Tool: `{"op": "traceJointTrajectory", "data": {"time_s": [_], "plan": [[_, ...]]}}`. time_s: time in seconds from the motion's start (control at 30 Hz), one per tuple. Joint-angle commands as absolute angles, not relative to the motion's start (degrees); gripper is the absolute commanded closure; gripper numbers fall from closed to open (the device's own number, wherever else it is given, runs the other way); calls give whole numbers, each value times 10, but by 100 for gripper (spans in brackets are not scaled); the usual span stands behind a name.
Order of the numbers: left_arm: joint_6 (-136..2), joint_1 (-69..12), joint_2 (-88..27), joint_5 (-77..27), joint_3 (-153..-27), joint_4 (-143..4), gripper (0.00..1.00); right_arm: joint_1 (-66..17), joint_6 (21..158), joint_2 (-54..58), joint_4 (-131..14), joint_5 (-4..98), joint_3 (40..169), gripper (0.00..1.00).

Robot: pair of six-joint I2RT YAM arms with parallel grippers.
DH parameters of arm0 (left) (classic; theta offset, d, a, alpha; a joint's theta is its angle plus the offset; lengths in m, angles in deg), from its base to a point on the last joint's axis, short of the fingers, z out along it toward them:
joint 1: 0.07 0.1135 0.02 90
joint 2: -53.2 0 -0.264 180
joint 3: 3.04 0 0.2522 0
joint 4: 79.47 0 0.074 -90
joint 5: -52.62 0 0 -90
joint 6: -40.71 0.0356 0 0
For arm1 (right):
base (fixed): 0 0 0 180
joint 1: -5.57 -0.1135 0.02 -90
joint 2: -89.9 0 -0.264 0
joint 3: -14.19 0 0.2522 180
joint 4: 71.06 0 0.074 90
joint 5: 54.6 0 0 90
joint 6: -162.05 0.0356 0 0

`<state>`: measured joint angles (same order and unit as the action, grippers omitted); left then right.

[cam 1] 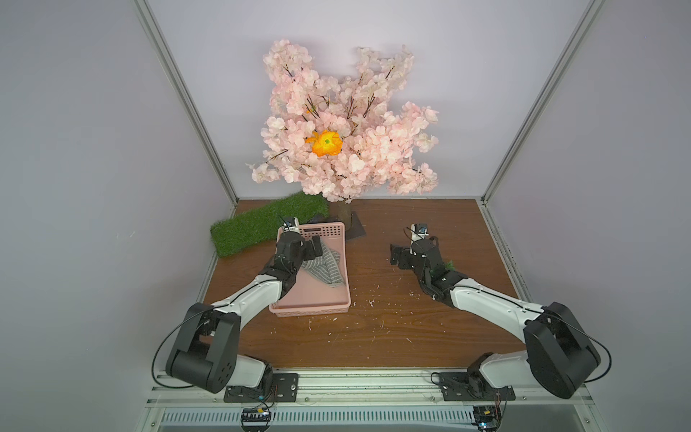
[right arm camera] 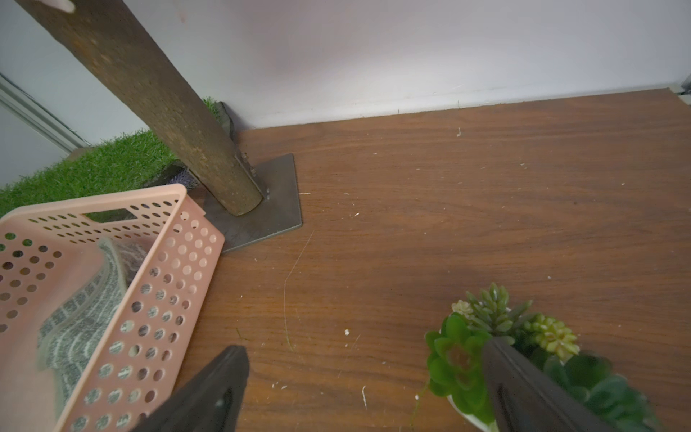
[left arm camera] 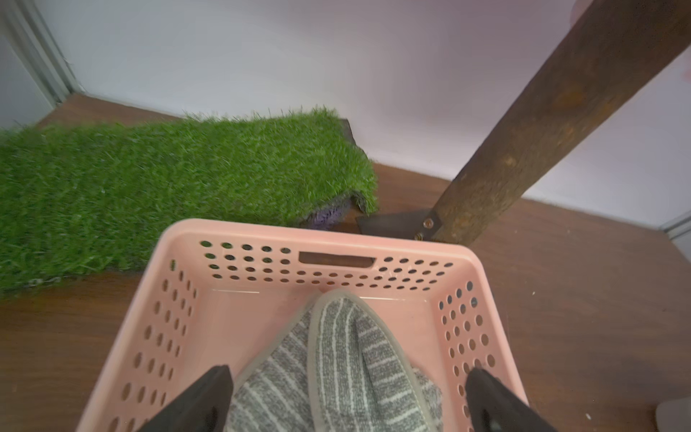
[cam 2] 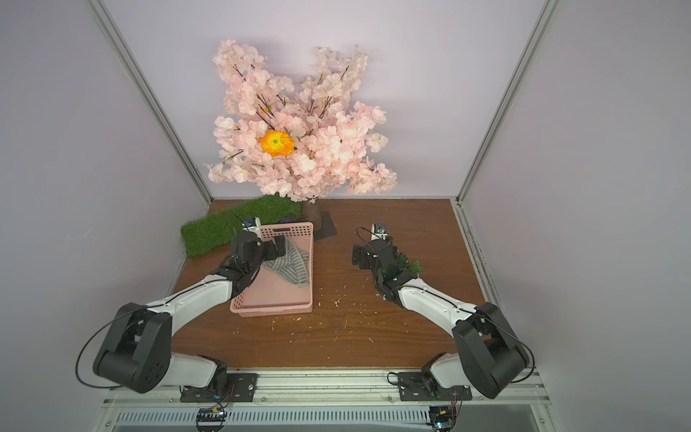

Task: Fold the square dishcloth
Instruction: Pick up the cleaning item from the bin.

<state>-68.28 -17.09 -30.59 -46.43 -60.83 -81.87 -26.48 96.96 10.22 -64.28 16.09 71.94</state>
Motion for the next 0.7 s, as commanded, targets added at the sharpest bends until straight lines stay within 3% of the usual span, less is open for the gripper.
{"op": "traceJointTrajectory", "data": {"time_s": [0.0, 0.53, 0.6, 0.67], "plan": [[-677, -174, -341, -495, -642, -733, 0, -272, 988, 100, -621, 154, 731, 0], [-680, -174, -459, -447, -669, -675, 26, -285, 996, 80, -620, 166, 724, 0], [-681, -174, -466, -444, -670, -681, 36, -285, 999, 75, -623, 168, 721, 0], [-680, -173, -469, -445, -672, -685, 53, -286, 1001, 71, -626, 172, 719, 1]]}}
